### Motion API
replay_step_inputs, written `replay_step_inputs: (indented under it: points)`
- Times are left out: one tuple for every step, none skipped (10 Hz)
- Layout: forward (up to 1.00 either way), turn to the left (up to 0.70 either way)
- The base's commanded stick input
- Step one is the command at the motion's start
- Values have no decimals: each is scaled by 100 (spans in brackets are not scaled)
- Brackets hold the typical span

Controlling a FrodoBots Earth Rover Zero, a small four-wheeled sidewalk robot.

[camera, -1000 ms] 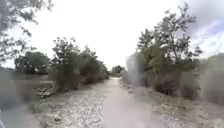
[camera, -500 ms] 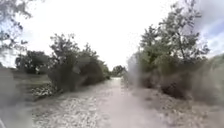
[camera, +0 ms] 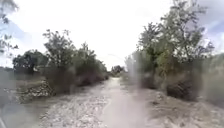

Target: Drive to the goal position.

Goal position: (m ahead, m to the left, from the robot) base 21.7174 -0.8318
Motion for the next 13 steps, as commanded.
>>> replay_step_inputs:
  points:
    - [69, 1]
    - [69, 1]
    - [69, 1]
    - [69, 1]
    - [69, 1]
    - [69, 1]
    - [69, 1]
    - [69, 1]
    - [69, 1]
    - [69, 1]
    - [69, 1]
    - [69, 1]
    - [69, 1]
